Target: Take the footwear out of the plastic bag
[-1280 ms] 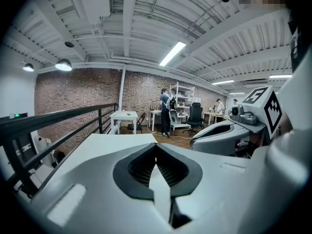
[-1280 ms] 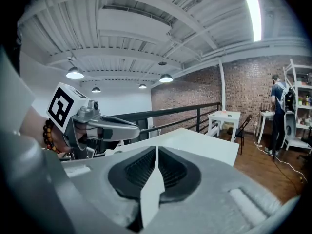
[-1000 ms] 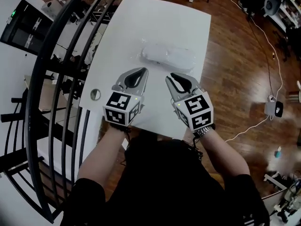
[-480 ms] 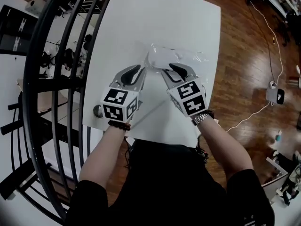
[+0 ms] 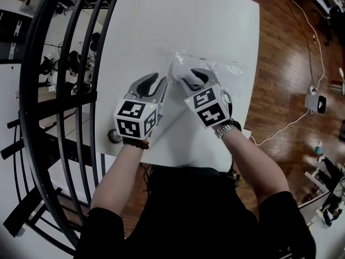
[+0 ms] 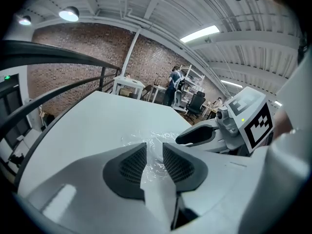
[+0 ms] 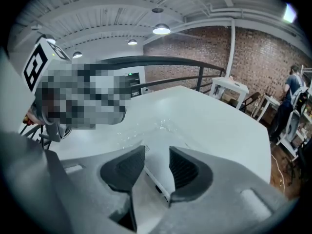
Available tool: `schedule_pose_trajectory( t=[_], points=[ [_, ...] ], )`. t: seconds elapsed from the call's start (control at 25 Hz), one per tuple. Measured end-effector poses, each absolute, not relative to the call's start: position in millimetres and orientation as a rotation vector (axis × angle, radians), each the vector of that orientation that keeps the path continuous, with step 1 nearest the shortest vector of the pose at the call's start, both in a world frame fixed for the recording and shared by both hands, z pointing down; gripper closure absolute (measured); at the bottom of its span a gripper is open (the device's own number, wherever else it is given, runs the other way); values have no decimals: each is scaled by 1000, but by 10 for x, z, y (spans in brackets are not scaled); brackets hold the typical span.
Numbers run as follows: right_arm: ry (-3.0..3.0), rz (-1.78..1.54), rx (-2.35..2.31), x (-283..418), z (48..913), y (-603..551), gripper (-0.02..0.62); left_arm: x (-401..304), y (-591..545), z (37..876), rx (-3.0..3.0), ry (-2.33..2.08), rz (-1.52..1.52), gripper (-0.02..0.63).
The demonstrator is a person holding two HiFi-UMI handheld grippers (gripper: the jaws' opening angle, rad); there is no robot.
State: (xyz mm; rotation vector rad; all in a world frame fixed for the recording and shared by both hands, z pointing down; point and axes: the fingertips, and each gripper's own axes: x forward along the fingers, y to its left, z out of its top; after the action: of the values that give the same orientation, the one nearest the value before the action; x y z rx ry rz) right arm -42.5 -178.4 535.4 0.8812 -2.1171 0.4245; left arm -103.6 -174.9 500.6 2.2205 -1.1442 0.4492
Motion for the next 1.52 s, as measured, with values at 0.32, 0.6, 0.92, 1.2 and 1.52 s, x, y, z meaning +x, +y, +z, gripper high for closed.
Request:
schedule_pose_trajectory(
  t=[0.32, 0.6, 0.92, 1.2, 1.52],
  points=[
    [-2050, 424, 845, -414, 5512, -1709, 478, -1053, -1779, 5126, 2203, -1122, 467, 491],
    [-2056, 399, 866, -383, 5399, -1712, 575, -1090, -1848, 5150, 2190, -1114, 479, 489],
    [-2085, 386, 890, -351, 5240, -1635, 594, -1069, -1856, 5208, 2174, -1037, 501, 489],
    [-2104, 359, 879, -263, 5186, -1447, 597, -959, -1681, 5385, 2141, -898, 573, 472],
    [-2133, 280, 846, -239, 5138, -1272, 597, -795, -1501, 5515, 2072, -741, 607, 417]
  ],
)
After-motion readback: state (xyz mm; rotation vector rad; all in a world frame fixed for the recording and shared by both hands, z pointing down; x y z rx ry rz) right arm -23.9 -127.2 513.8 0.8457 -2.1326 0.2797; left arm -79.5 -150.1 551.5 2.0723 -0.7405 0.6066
